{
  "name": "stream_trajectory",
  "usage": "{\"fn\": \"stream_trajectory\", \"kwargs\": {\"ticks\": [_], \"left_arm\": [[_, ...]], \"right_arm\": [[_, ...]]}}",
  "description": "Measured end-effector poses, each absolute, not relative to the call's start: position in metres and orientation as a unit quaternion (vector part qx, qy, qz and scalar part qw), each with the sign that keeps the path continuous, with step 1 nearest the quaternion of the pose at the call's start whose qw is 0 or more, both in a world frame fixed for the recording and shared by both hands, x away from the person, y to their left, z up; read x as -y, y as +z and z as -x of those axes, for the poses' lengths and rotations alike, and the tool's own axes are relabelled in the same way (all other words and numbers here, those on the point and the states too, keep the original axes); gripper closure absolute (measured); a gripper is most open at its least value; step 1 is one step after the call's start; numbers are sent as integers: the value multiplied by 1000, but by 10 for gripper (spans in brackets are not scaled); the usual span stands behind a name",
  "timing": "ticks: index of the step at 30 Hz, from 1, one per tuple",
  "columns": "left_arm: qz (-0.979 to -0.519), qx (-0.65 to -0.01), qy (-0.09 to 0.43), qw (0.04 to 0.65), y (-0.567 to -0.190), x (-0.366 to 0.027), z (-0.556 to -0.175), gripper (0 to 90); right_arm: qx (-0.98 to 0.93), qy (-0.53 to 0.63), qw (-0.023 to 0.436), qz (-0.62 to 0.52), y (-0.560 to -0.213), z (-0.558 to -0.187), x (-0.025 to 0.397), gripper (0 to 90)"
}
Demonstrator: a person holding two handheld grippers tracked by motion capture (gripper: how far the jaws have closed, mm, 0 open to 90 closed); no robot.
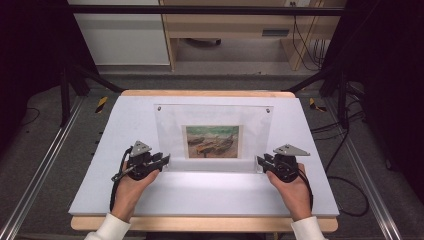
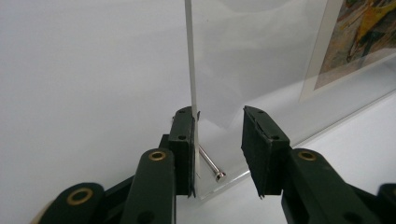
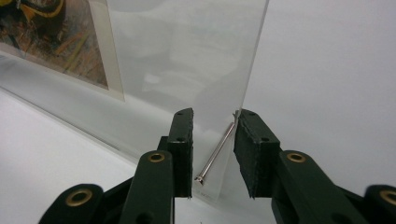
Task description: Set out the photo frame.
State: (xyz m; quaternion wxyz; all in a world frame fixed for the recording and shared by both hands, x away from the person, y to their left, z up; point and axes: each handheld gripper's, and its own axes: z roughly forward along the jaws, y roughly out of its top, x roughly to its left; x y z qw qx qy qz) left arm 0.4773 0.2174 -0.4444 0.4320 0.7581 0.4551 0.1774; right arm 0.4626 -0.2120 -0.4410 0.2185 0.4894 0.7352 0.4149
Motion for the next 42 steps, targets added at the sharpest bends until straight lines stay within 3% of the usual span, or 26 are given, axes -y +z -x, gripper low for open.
{"fn": "stream_trajectory", "kwargs": {"ticks": [42], "left_arm": [[-769, -446, 185, 419, -447, -214, -468, 640]], "right_arm": [[-743, 409, 221, -482, -444, -456, 213, 671]]}}
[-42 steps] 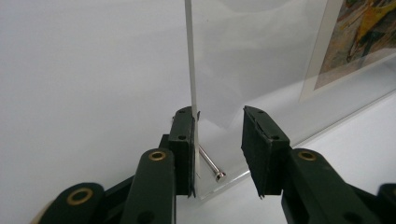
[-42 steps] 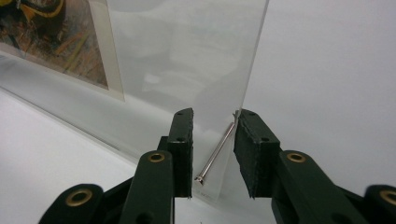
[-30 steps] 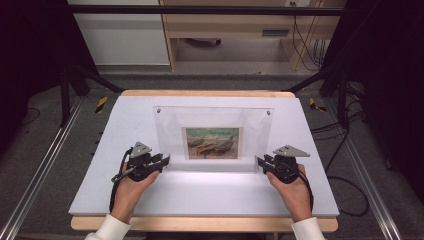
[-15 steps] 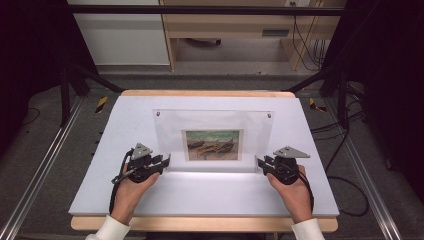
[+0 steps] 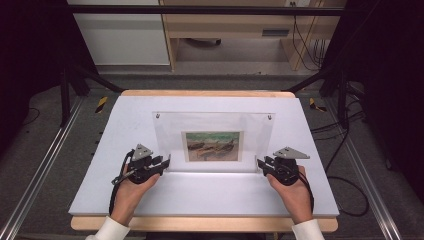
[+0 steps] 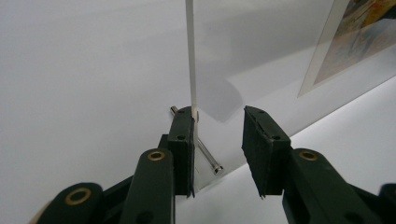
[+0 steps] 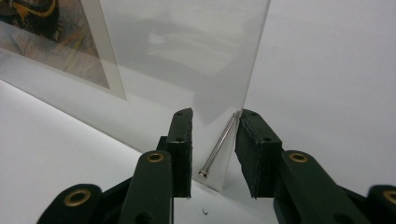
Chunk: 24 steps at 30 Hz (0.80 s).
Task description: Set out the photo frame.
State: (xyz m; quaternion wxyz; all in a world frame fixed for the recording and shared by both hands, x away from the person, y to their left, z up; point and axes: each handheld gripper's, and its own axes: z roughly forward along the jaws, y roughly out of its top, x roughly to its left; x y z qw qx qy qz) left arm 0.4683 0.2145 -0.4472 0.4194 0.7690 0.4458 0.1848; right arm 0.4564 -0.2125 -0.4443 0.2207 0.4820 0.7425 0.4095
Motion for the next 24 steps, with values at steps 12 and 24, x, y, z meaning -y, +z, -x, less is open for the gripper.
{"fn": "stream_trajectory", "kwargs": {"ticks": [12, 24], "left_arm": [[-769, -444, 184, 422, -447, -215, -467, 642], [-771, -435, 188, 425, -448, -216, -467, 628]], "right_arm": [[-743, 411, 220, -480, -445, -457, 213, 668], [-745, 414, 219, -476, -445, -457, 214, 645]]}}
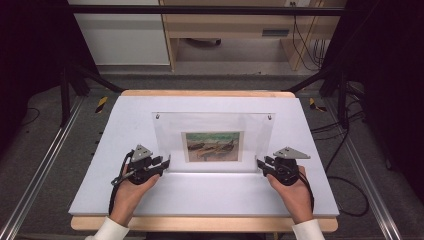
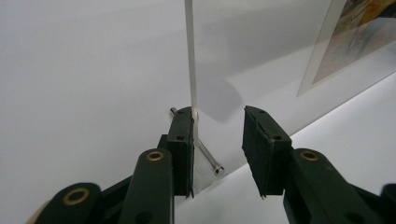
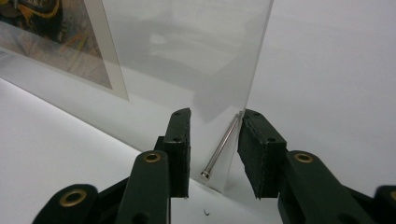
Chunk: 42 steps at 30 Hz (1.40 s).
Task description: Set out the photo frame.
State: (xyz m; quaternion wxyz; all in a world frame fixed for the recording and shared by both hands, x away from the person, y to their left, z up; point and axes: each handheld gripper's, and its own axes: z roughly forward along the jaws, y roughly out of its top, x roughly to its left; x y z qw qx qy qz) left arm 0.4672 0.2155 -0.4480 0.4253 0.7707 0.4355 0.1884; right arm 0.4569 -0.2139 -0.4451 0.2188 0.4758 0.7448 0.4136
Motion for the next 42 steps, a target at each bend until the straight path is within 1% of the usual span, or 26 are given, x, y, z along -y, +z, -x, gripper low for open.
{"fn": "stream_trajectory", "kwargs": {"ticks": [2, 5, 7, 9, 11, 15, 16, 18, 23, 32, 42], "left_arm": [[-770, -432, 194, 428, -447, -215, -467, 602], [-770, -425, 206, 428, -445, -216, -467, 513], [-766, -426, 205, 436, -445, -218, -468, 436], [-762, -424, 208, 443, -444, -219, -469, 353], [-760, -420, 209, 450, -443, -220, -470, 276], [-762, -405, 213, 457, -441, -220, -469, 155], [-762, -403, 213, 459, -440, -220, -469, 126], [-762, -401, 210, 463, -439, -221, -468, 96], [-762, -396, 206, 468, -436, -224, -466, 79], [-760, -384, 210, 480, -430, -232, -460, 79], [-761, -381, 225, 475, -426, -242, -457, 80]], "right_arm": [[-743, 417, 216, -476, -445, -457, 214, 621], [-742, 421, 220, -473, -444, -457, 213, 550], [-741, 422, 227, -470, -444, -457, 212, 457], [-739, 420, 233, -472, -444, -458, 210, 341], [-739, 419, 238, -470, -443, -459, 209, 255], [-743, 423, 247, -455, -442, -458, 208, 155], [-744, 422, 250, -453, -442, -458, 209, 143], [-744, 424, 256, -449, -440, -455, 209, 122], [-736, 431, 266, -448, -437, -451, 213, 114], [-732, 435, 270, -450, -432, -443, 221, 112], [-721, 433, 279, -463, -431, -435, 236, 129]]}}
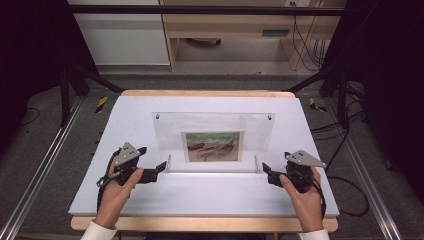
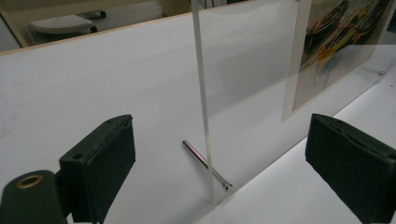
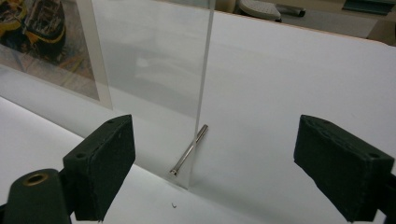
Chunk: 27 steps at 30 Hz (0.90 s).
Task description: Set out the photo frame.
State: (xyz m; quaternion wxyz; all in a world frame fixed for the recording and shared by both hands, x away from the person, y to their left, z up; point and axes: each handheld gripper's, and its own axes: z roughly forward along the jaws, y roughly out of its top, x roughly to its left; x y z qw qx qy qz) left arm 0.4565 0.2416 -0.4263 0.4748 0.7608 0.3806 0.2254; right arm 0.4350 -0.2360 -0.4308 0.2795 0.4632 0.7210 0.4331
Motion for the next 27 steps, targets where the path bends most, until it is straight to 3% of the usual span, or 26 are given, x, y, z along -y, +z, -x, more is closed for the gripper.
{"fn": "stream_trajectory", "kwargs": {"ticks": [27], "left_arm": [[-760, -385, 255, 458, -427, -272, -451, 82]], "right_arm": [[-700, 414, 309, -494, -440, -418, 276, 146]]}}
